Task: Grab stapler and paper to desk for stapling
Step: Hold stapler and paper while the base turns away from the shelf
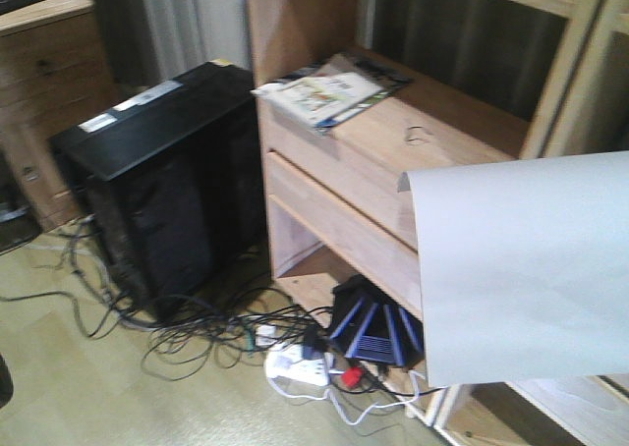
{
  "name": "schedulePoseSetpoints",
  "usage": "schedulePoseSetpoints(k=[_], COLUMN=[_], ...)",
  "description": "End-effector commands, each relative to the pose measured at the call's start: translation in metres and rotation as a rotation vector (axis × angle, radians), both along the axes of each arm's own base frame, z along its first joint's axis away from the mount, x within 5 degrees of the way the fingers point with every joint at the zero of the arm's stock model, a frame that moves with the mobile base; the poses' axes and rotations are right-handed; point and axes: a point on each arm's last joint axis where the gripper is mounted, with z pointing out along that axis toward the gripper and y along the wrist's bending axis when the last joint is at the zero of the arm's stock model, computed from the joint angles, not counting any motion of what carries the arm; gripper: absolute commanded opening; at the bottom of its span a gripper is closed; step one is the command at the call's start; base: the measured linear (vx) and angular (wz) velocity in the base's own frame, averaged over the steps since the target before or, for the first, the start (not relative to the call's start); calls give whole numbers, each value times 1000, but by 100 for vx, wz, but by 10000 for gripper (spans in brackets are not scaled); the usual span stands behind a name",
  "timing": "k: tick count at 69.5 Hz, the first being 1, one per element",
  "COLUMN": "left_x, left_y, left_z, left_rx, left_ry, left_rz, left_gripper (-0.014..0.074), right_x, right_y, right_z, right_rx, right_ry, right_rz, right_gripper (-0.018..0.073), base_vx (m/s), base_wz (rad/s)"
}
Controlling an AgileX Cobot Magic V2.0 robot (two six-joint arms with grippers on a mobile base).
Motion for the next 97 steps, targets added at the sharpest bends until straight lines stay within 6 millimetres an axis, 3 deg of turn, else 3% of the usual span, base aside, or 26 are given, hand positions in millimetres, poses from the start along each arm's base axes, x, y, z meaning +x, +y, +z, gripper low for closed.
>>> schedulePoseSetpoints(k=[1,97], left_x=[2,2], left_y=[-1,-1], left_z=[16,16], left_rx=[-95,-95], left_ry=[-71,-71], left_rz=[9,9], left_gripper=[-6,-6], right_x=[-3,-3], right_y=[0,0], right_z=[10,10], right_rx=[11,11], right_ry=[-60,-61], right_rz=[3,3], right_gripper=[-6,-6], base_vx=[-10,-6], base_wz=[38,32])
